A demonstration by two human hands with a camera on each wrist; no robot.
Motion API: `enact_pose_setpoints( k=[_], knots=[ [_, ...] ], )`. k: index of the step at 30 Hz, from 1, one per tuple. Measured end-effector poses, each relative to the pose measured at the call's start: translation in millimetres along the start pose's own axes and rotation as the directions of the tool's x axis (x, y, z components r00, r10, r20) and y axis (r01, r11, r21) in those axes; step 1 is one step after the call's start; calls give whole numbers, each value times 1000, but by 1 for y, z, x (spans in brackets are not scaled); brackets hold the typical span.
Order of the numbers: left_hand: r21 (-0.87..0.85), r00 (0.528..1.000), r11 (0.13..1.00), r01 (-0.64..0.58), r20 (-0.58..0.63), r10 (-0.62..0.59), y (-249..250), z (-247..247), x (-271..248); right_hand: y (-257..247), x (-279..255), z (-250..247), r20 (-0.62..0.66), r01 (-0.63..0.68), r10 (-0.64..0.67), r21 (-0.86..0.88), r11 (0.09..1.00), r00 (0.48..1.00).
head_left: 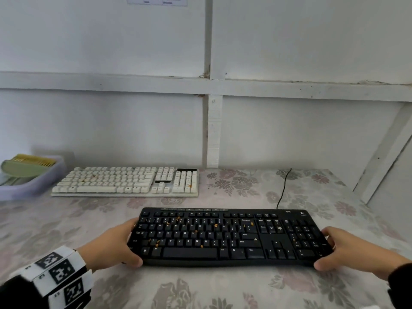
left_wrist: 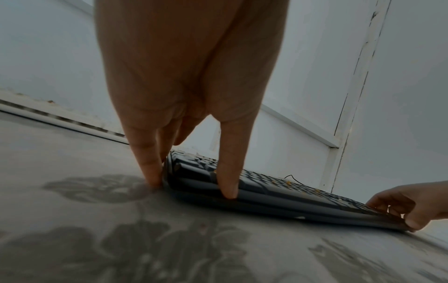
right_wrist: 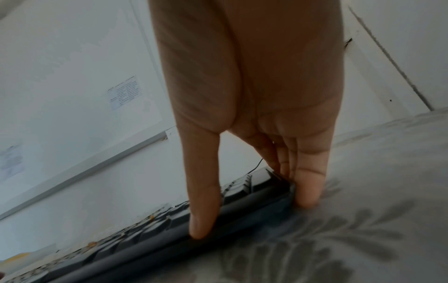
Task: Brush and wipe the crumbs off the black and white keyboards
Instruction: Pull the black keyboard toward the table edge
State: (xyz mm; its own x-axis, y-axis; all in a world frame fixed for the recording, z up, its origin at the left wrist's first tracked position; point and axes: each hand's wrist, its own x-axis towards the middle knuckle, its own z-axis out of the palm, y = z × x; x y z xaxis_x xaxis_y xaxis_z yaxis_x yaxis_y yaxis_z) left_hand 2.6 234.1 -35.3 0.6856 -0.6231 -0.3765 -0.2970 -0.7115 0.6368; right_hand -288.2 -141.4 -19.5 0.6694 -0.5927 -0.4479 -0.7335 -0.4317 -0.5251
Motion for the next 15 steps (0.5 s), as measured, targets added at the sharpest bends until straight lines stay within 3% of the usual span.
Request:
enact_pose_setpoints(
  k=[15],
  knots=[
    [-17, 999, 999, -31, -32, 31, -62, -52, -4, -62, 2, 54, -47, 3, -3, -8, 1000, 999]
  ],
)
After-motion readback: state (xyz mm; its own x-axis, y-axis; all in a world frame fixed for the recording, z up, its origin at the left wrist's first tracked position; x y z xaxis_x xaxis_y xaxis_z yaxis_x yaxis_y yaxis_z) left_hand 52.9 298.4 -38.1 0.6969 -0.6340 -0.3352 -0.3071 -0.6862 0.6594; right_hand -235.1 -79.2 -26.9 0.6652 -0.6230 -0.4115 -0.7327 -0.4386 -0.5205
